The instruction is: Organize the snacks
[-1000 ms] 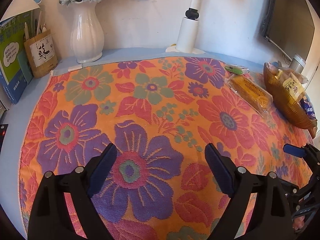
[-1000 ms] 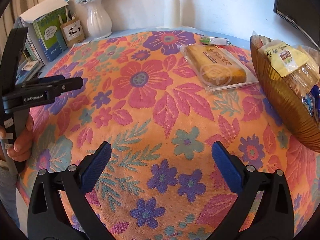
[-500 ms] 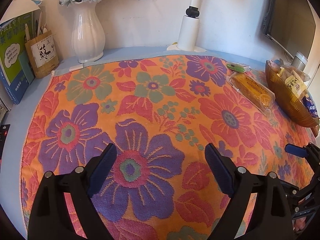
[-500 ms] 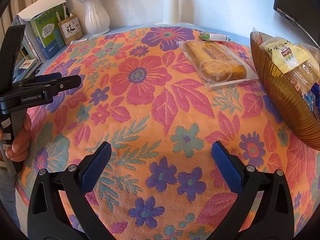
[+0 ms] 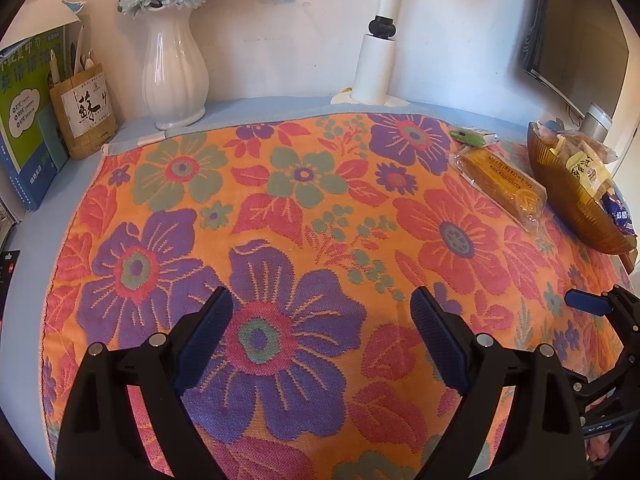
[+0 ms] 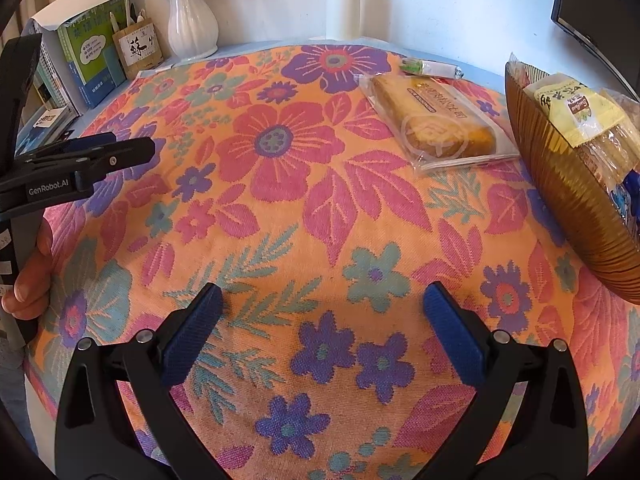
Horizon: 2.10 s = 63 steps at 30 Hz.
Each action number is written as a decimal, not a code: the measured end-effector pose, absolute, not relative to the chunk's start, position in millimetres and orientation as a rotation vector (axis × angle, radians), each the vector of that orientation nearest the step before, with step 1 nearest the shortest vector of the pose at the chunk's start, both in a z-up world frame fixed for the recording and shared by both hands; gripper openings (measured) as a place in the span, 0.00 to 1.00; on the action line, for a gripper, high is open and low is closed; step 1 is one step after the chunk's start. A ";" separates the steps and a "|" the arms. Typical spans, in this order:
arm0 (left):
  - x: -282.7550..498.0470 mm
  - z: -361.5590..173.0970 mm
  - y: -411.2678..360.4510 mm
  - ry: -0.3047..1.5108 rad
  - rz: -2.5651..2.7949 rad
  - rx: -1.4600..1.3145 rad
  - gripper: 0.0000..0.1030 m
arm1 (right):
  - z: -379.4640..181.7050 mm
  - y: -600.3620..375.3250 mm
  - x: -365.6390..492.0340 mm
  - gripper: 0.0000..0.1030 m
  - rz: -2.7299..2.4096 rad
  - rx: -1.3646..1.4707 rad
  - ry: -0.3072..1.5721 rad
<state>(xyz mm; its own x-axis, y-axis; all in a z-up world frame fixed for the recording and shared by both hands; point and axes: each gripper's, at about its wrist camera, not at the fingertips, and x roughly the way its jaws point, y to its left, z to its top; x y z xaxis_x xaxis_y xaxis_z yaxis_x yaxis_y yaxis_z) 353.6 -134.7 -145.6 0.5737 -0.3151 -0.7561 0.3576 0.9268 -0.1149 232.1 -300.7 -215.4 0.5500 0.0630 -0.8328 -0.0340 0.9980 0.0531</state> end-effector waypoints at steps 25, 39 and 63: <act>345.8 -141.0 -141.4 0.821 -0.378 0.124 0.90 | -216.4 -300.1 231.1 0.97 0.058 0.029 0.990; 368.5 -126.8 -151.9 0.928 -0.352 0.178 0.89 | -210.3 -313.4 228.6 0.97 0.033 0.176 0.999; 533.1 -135.3 -361.6 0.971 -0.915 0.204 0.65 | -214.2 -396.2 266.6 0.97 -0.060 0.650 0.758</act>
